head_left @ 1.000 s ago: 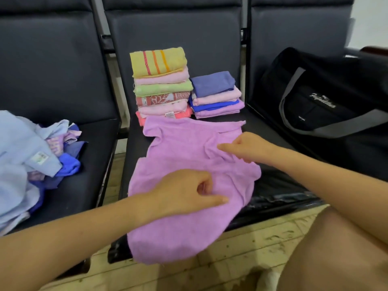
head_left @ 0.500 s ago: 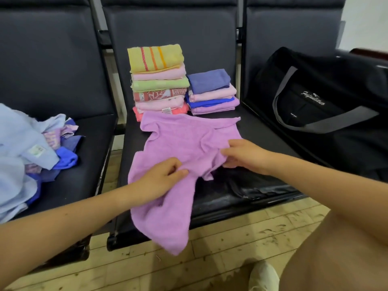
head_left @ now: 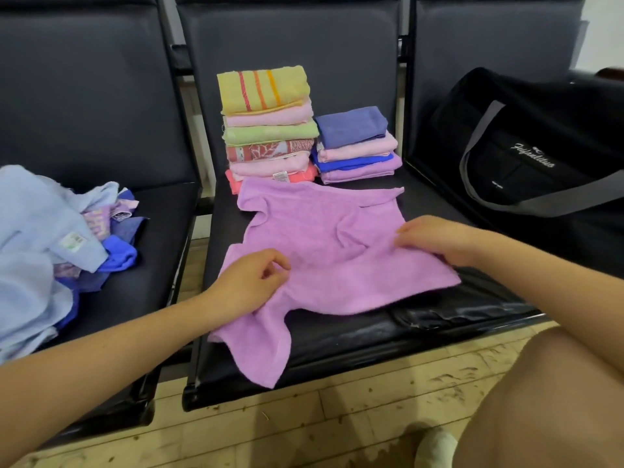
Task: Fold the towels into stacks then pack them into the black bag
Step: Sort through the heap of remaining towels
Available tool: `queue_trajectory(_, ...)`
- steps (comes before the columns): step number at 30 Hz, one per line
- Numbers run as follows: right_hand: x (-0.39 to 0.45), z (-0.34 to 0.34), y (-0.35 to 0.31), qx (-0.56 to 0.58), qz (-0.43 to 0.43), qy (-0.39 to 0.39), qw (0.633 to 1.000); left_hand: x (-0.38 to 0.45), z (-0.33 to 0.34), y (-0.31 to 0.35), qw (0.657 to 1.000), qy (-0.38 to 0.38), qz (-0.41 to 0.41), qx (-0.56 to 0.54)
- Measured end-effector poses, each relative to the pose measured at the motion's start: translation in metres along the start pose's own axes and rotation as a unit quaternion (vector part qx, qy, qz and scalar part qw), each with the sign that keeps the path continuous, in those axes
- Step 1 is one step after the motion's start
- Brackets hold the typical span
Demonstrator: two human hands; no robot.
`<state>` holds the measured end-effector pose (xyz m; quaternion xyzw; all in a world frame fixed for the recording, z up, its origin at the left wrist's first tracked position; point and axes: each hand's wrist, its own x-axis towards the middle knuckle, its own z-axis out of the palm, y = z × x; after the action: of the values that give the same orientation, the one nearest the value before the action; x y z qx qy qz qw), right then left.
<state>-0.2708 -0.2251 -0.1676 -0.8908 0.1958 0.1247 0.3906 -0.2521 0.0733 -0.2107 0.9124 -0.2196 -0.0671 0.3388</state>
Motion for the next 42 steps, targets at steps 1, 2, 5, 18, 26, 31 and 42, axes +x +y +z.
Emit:
queue_trajectory(1, 0.006, 0.003, 0.006, -0.09, -0.016, 0.02, 0.996, 0.0, 0.003, -0.004, 0.998, 0.01, 0.023, 0.061)
queue_trajectory(2, 0.009, 0.005, 0.011, -0.143, -0.027, 0.03, 0.989, 0.0, 0.005, -0.006, 0.992, 0.034, 0.057, 0.108)
queue_trajectory(5, 0.014, 0.008, 0.012, -0.218, -0.139, 0.105, 0.96, -0.006, 0.004, 0.011, 0.964, 0.102, 0.186, 0.158)
queue_trajectory(18, -0.001, 0.041, 0.009, -0.247, -0.378, -0.117, 0.885, -0.002, 0.029, 0.022, 0.944, -0.028, 0.2, 0.263)
queue_trajectory(26, -0.006, 0.027, -0.01, -0.097, -0.304, -0.113, 0.941, 0.014, 0.01, 0.046, 0.996, -0.048, 0.027, 0.064)
queue_trajectory(31, 0.006, 0.006, -0.006, -0.11, -0.272, -0.053, 0.955, 0.03, 0.001, 0.036, 0.967, -0.01, 0.063, 0.248)
queue_trajectory(42, 0.076, -0.014, 0.005, 0.018, -0.117, 0.307, 0.944, 0.095, -0.028, -0.012, 0.984, 0.025, -0.065, 0.162)
